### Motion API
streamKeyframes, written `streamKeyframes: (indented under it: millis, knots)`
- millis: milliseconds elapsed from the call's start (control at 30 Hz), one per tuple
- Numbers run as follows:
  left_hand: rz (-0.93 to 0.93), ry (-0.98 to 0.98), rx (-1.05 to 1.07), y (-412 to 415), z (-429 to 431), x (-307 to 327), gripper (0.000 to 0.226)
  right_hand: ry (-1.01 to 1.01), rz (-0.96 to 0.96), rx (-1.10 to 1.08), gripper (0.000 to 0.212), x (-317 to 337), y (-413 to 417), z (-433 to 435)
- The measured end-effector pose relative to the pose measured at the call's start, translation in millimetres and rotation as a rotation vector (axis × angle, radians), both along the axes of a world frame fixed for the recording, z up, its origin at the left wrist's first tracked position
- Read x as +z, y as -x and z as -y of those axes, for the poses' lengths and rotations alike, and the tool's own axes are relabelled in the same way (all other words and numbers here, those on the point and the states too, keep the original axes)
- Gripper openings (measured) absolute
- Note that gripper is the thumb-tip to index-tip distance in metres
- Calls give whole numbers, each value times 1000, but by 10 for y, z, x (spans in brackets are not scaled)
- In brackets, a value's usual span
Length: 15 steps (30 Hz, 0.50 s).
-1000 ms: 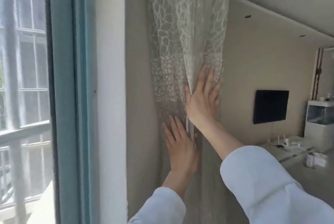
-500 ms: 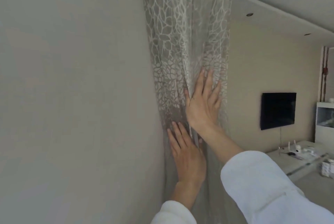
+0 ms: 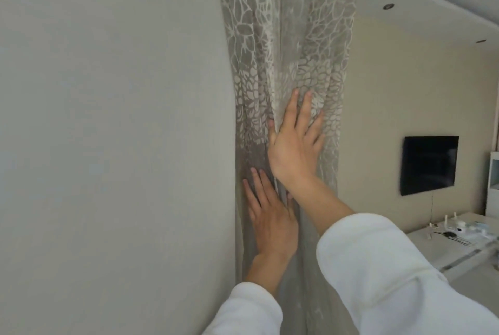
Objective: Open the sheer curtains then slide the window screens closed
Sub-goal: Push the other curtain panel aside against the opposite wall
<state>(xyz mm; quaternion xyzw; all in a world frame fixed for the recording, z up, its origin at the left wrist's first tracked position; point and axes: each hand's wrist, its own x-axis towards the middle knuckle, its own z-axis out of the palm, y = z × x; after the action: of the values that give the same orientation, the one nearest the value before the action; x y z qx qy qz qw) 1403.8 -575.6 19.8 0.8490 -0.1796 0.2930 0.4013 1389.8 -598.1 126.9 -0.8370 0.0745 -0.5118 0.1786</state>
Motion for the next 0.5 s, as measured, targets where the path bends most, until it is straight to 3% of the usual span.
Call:
streamKeyframes:
  millis: [500]
  knots:
    - [-158, 59, 25, 393, -200, -29, 73, 18, -47, 21, 65, -71, 300, -218]
